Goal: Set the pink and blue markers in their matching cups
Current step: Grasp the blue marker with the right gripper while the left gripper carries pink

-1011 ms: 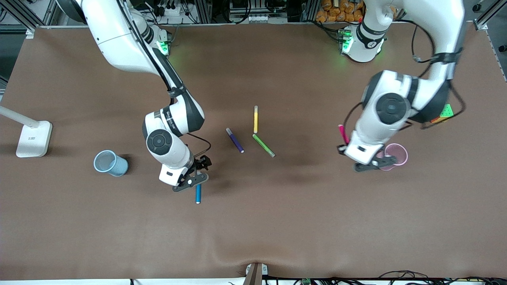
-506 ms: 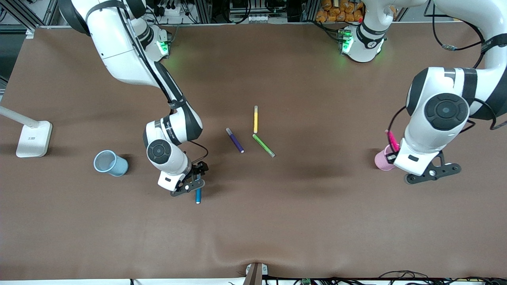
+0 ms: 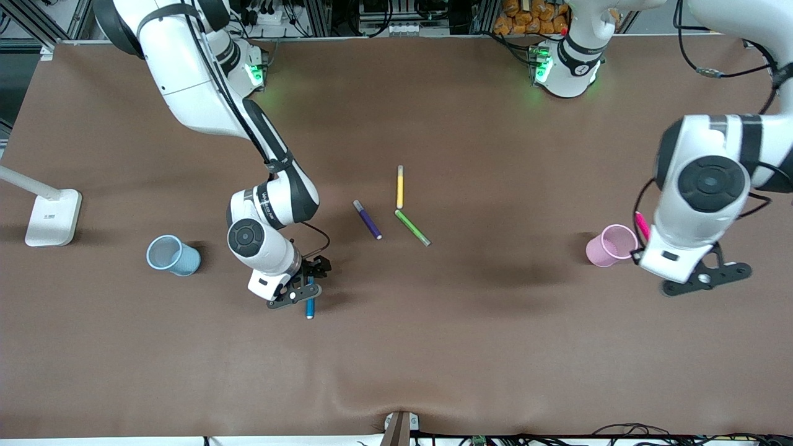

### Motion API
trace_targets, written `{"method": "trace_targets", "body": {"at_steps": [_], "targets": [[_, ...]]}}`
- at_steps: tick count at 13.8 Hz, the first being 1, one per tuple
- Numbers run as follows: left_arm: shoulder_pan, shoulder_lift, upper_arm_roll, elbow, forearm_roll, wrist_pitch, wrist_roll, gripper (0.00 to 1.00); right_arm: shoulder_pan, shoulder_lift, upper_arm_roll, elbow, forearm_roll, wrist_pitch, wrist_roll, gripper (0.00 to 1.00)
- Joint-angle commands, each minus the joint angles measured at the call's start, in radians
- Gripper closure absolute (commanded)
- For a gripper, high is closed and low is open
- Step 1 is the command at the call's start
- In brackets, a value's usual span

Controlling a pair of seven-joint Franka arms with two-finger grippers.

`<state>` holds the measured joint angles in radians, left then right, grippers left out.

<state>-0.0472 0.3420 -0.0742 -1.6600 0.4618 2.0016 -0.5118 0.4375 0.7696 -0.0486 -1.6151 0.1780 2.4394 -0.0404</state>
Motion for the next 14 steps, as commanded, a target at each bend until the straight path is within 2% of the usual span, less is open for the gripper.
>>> {"method": "trace_targets", "body": {"at_steps": [1,2,3,5,7,11,14], "targets": [[0.021,-0.023,-0.009,-0.078,0.037,0.080,-0.020,1.00,-0.006,0.016,0.007,0.021,0.015,0.006,-0.004,0.74],[0.021,-0.021,-0.007,-0.087,0.049,0.100,-0.040,1.00,-0.008,0.016,0.007,0.021,0.012,0.012,-0.010,0.96],[0.021,-0.029,-0.007,-0.107,0.076,0.123,-0.071,1.00,-0.008,0.016,0.007,0.020,0.012,0.030,-0.012,1.00],[0.021,-0.052,-0.009,-0.182,0.182,0.152,-0.210,1.00,-0.006,0.017,0.007,0.017,0.011,0.053,-0.030,1.00],[0.023,-0.089,-0.009,-0.286,0.328,0.264,-0.339,1.00,-0.010,0.016,0.006,0.014,0.009,0.053,-0.065,1.00],[0.010,-0.100,-0.015,-0.346,0.373,0.269,-0.532,1.00,-0.006,-0.015,0.004,0.014,-0.002,0.044,-0.125,1.00],[0.013,-0.095,-0.022,-0.369,0.472,0.275,-0.632,1.00,-0.032,-0.058,-0.002,0.014,-0.002,0.003,-0.220,1.00]]}}
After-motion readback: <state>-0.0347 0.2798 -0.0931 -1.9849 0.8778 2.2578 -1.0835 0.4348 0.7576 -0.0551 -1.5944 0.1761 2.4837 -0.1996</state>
